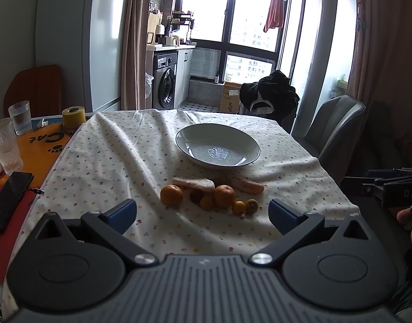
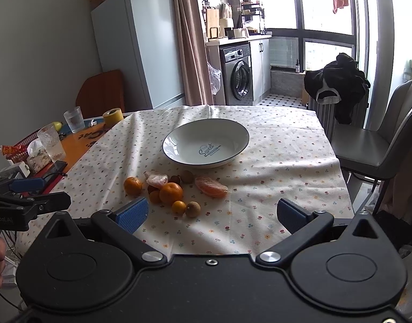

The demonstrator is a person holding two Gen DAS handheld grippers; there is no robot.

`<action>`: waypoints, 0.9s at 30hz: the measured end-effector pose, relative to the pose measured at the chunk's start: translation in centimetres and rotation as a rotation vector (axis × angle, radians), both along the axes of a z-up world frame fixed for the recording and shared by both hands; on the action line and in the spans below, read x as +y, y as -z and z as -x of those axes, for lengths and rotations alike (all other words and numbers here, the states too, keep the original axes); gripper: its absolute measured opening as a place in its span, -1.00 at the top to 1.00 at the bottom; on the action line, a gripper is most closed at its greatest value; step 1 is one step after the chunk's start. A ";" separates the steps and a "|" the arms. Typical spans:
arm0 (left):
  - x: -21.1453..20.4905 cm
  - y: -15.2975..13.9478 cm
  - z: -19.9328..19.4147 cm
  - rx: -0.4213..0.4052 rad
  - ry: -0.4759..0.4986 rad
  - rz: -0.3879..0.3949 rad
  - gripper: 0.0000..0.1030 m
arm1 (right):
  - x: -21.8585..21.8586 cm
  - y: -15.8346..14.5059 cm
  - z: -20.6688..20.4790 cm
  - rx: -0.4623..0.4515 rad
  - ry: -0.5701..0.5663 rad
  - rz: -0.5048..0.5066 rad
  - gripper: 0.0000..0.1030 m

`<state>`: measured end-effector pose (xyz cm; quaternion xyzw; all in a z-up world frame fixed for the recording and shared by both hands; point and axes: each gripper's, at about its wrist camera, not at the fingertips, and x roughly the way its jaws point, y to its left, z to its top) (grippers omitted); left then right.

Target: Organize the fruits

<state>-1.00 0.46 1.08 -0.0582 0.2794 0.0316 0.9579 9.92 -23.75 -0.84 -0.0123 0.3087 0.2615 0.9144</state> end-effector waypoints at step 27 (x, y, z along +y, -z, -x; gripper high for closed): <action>-0.1 0.4 -1.0 0.000 0.009 -0.001 -1.00 | 0.0 0.7 -0.5 0.018 -0.008 -0.007 -1.00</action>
